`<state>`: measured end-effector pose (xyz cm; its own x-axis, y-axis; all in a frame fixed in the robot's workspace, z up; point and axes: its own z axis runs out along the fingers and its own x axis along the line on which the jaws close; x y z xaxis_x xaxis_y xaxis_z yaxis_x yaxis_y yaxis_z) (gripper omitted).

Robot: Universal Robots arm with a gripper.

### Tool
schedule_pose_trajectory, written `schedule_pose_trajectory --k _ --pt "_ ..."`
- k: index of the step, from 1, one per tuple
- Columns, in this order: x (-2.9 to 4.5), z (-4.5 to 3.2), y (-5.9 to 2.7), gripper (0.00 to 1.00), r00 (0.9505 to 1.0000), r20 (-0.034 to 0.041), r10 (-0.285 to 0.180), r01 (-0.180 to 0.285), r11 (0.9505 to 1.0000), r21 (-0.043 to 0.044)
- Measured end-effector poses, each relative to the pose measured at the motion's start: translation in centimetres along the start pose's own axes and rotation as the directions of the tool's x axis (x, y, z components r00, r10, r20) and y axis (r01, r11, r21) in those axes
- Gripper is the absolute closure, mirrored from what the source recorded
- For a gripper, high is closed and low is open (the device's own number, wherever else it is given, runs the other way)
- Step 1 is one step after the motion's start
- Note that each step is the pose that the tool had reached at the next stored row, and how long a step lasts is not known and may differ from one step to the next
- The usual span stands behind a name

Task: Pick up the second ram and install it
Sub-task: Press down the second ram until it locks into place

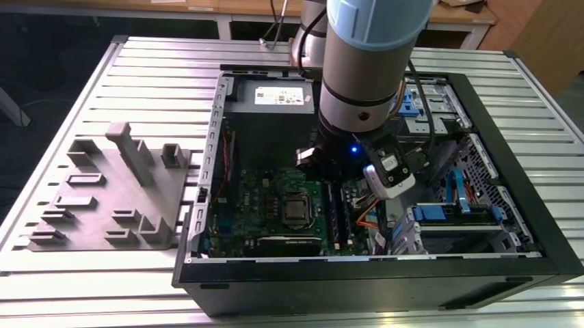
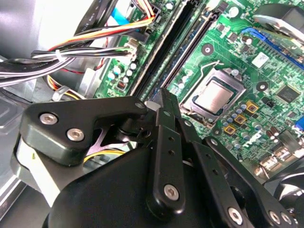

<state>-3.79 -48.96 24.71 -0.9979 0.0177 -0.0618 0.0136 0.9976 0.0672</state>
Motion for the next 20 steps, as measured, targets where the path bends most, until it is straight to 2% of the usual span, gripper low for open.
schedule_pose_trajectory --k 11,20 --pt "0.01 0.01 0.27 0.93 1.0000 0.0000 0.000 0.000 1.0000 -0.0005" --pt "0.04 0.19 1.61 0.93 1.0000 0.0000 0.000 0.000 1.0000 -0.0008"
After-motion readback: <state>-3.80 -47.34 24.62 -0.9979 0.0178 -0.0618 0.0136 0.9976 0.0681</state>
